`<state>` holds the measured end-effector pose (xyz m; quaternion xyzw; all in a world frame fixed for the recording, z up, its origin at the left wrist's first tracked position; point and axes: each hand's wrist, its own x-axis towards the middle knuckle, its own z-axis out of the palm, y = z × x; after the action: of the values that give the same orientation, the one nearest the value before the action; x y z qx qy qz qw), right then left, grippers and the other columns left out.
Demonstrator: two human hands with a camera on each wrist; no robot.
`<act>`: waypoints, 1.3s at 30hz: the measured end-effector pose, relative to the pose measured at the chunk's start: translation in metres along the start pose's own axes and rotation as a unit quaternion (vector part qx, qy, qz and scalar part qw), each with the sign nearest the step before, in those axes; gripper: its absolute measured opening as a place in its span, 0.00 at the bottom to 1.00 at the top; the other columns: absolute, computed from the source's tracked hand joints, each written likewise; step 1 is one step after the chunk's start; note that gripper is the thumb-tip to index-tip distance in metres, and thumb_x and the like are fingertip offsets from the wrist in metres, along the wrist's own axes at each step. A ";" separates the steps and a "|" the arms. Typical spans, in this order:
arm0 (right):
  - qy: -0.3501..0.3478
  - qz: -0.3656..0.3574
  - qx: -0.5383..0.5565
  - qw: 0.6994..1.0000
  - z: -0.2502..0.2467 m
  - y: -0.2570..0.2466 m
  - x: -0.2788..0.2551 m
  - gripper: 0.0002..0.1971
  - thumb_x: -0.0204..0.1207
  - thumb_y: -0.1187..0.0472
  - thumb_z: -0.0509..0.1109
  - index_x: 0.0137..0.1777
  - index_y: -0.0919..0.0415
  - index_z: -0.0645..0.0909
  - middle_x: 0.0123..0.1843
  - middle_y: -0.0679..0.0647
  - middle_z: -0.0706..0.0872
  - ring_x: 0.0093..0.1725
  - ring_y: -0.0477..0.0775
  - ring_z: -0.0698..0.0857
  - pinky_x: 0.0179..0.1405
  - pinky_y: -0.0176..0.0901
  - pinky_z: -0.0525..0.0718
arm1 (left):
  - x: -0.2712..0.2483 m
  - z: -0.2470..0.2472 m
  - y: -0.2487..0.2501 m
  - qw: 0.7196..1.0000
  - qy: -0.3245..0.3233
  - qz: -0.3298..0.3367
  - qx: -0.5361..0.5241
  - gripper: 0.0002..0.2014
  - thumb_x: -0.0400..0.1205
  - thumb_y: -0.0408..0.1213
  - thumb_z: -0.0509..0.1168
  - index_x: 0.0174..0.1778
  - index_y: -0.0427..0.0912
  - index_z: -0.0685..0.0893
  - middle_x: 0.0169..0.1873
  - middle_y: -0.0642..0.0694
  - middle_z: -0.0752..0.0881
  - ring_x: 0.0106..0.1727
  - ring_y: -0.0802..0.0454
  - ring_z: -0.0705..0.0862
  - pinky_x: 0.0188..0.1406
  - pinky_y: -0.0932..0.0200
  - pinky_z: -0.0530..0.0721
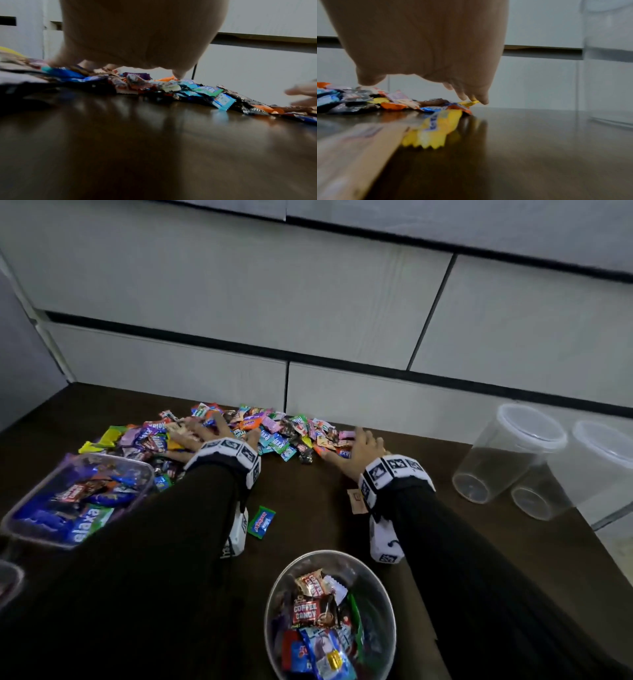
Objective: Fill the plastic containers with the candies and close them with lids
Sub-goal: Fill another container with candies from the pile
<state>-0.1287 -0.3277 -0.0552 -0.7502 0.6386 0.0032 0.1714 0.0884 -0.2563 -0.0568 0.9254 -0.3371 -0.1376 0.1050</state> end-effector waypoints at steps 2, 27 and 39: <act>-0.011 -0.027 -0.008 1.000 0.001 -0.013 0.004 0.54 0.67 0.24 0.62 0.84 0.52 0.44 0.86 0.59 0.47 0.83 0.71 0.47 0.80 0.69 0.51 | 0.007 0.003 0.009 0.998 -0.038 0.042 -0.006 0.44 0.80 0.72 0.50 0.86 0.55 0.42 0.84 0.36 0.32 0.82 0.22 0.39 0.77 0.21 0.49; -0.016 -0.186 0.023 0.982 -0.026 0.010 -0.092 0.32 0.78 0.60 0.69 0.78 0.58 0.58 0.70 0.63 0.75 0.70 0.64 0.73 0.67 0.51 0.74 | -0.095 -0.013 -0.005 0.938 -0.070 0.326 -0.092 0.26 0.86 0.32 0.58 0.81 0.52 0.65 0.67 0.36 0.71 0.65 0.37 0.76 0.68 0.47 0.74; -0.018 -0.153 -0.095 0.984 0.004 -0.004 -0.097 0.30 0.80 0.50 0.66 0.78 0.58 0.61 0.74 0.62 0.66 0.72 0.65 0.66 0.67 0.56 0.72 | -0.100 0.016 -0.001 0.925 -0.053 0.346 0.146 0.30 0.85 0.48 0.63 0.82 0.59 0.60 0.80 0.43 0.58 0.80 0.39 0.60 0.75 0.40 0.67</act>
<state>-0.1424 -0.2338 -0.0360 -0.8515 0.5102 0.0509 0.1096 0.0100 -0.1921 -0.0532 0.7478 -0.6577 -0.0904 -0.0078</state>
